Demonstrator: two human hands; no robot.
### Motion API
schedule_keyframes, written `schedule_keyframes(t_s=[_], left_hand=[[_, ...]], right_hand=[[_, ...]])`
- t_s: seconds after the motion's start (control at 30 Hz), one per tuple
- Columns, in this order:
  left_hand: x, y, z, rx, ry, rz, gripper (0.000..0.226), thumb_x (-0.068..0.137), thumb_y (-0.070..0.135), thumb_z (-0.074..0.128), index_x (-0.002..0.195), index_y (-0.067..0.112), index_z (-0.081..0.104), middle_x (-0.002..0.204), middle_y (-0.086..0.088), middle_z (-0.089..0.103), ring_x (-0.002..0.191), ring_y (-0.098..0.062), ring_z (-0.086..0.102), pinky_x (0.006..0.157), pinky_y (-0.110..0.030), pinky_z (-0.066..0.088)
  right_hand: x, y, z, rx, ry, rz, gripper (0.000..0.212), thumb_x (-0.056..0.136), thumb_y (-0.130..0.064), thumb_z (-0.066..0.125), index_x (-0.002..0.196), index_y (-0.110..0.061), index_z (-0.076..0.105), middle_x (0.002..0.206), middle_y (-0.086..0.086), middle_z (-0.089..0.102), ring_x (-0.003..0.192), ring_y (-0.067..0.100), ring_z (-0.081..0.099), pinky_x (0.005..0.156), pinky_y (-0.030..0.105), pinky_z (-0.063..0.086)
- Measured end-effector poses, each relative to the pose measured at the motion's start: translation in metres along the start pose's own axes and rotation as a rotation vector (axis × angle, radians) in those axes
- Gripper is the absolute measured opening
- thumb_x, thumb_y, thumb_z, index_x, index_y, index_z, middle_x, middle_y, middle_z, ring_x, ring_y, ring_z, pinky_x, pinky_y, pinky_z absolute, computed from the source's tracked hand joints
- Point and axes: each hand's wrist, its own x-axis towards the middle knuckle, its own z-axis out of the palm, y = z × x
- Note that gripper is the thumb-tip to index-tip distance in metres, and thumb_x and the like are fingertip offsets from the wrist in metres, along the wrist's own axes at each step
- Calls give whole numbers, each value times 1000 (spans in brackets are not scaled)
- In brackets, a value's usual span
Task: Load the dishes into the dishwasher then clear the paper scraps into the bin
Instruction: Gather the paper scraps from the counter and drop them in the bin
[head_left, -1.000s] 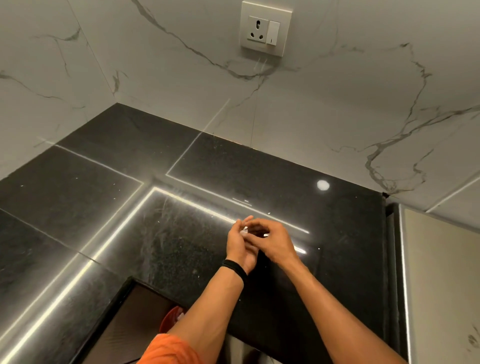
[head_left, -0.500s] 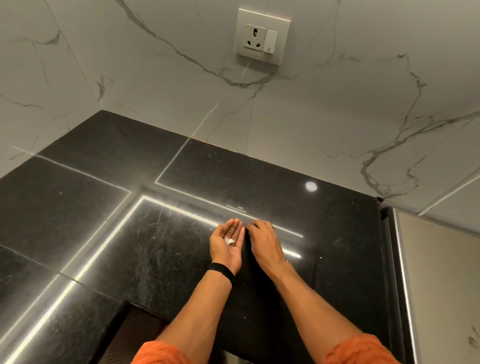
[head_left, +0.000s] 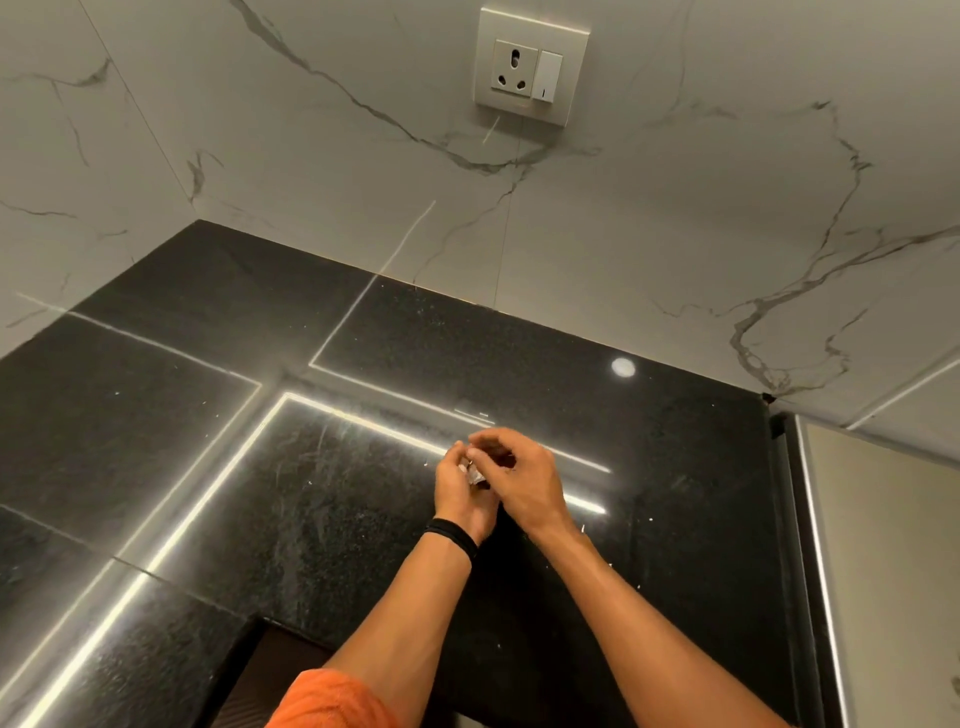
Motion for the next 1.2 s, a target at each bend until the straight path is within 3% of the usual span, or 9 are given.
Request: schedule_keyframes(t_s=[0.13,0.27,0.6,0.67,0.73,0.83,0.93,1.07,1.2], left_hand=[[0,6,4,-120,-49,8,39,106,24,42,99,-4,68,104,-23,73,106,-33,70,96,-42,54],[-1,16,-2,-132,-48,26,39,106,25,43,103,-5,68,106,-24,73,111,-35,68,100,-45,52],[-3,16,-8,-97,-15,43,40,106,27,43,104,-4,68,109,-24,73,110,-34,69,96,-44,55],[-5,13,-6,-76,-14,38,39,106,27,44,106,-4,68,111,-24,73,111,-34,68,98,-44,53],[-6,8,-3,-59,-15,32,38,106,26,44,108,-4,67,114,-24,72,113,-34,67,102,-44,52],[-5,-3,2,-32,-39,1,40,106,27,40,103,-1,68,102,-19,72,101,-29,68,97,-39,51],[-6,-18,9,-27,-104,-44,45,107,28,34,104,-1,69,93,-16,73,90,-27,70,89,-36,53],[-13,-32,19,-16,-129,-108,43,108,28,36,109,-2,67,96,-18,76,86,-25,76,72,-33,61],[-16,-43,23,-43,-136,-162,45,108,27,38,118,-9,63,116,-28,70,114,-38,66,92,-45,55]], right_hand=[[22,24,-36,-44,216,96,16,94,-12,69,105,-21,75,98,-11,74,94,2,68,89,25,56],[36,61,-61,-281,40,218,30,89,-4,73,115,-18,73,108,-3,72,99,10,68,97,36,56],[32,68,-51,-631,-154,-175,25,87,1,67,106,-13,72,104,2,69,97,21,65,87,31,51],[34,63,-49,-529,-94,-52,25,86,0,68,102,-18,71,102,-1,67,94,15,65,84,25,50],[32,47,-45,-201,15,168,27,84,1,71,100,-21,71,102,-2,70,91,10,68,81,23,55],[15,17,-36,168,-33,192,26,83,9,72,102,-9,72,97,3,75,94,14,72,82,22,57],[-12,4,-36,202,-79,119,31,84,14,64,102,-9,74,98,1,76,98,14,72,89,26,57],[-27,7,-62,199,140,147,28,86,11,67,102,-11,73,99,-2,76,96,12,72,88,25,57],[-42,31,-99,34,261,248,23,86,0,76,100,-17,74,96,-5,75,92,7,71,88,28,59]])
